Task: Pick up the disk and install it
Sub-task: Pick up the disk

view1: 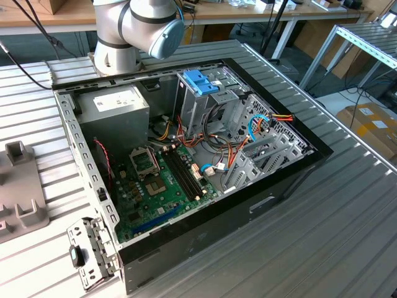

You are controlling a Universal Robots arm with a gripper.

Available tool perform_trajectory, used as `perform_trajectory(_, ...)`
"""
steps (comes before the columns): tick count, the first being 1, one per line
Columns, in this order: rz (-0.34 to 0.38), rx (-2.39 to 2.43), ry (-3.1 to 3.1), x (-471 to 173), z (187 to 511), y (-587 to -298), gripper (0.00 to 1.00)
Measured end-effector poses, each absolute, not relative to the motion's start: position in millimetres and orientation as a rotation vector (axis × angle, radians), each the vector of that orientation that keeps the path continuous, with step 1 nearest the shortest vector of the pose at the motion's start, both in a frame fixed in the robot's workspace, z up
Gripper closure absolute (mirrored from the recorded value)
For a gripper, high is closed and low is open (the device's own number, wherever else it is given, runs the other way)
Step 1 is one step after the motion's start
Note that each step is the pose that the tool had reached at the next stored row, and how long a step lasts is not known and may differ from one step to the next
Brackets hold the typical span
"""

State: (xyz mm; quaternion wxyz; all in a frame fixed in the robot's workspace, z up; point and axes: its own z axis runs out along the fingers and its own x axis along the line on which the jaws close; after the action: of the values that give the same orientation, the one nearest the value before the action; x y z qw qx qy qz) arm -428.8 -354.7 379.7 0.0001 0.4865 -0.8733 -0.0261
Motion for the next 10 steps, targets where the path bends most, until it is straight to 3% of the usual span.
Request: perform_trajectory(10, -0.082, 1.548, -2.732, -428.8, 379.6, -354.7, 0.89)
